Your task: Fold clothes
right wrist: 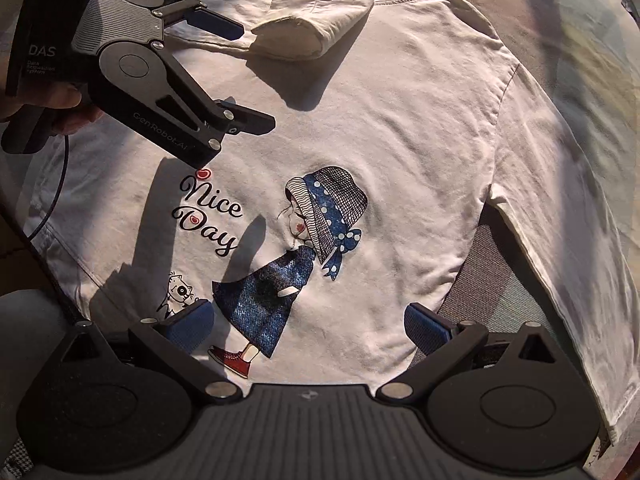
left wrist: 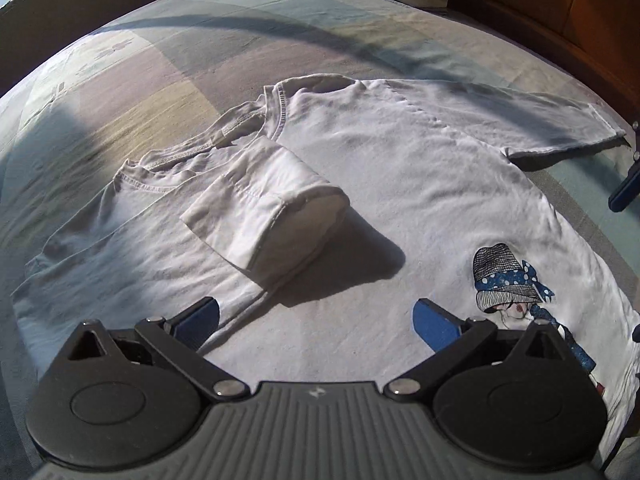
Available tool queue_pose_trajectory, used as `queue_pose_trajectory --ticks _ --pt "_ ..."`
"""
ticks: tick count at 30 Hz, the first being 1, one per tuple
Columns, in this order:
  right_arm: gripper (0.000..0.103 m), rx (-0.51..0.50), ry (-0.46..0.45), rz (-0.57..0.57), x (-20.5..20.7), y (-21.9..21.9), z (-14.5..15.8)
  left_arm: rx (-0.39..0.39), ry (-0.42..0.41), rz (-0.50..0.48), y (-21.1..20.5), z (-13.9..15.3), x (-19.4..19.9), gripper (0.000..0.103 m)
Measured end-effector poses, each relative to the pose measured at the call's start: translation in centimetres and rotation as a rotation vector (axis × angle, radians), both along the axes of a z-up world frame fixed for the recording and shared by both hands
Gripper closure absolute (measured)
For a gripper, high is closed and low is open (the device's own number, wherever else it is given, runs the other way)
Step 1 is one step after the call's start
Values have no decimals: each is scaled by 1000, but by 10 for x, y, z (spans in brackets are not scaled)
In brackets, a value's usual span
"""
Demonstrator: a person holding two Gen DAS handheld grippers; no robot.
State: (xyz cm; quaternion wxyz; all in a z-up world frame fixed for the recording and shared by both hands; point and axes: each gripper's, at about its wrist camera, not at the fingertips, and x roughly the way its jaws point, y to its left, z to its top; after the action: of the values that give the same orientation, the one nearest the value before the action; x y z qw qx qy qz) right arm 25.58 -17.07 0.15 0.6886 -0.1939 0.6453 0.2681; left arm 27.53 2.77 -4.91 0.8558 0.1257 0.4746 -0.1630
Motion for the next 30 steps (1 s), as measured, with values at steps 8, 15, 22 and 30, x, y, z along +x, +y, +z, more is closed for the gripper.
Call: queue_pose_trajectory --ticks 8,15,22,30 --pt "0 -13 -53 -7 5 24 3 387 -142 387 93 -32 -29 1" --pt "0 23 -85 48 10 77 9 353 -235 515 126 -40 -6 1" --pt "0 37 -107 89 10 113 14 244 -224 563 173 -40 -39 0" --pt "0 30 -179 73 19 131 10 110 -234 592 191 -1 -55 1"
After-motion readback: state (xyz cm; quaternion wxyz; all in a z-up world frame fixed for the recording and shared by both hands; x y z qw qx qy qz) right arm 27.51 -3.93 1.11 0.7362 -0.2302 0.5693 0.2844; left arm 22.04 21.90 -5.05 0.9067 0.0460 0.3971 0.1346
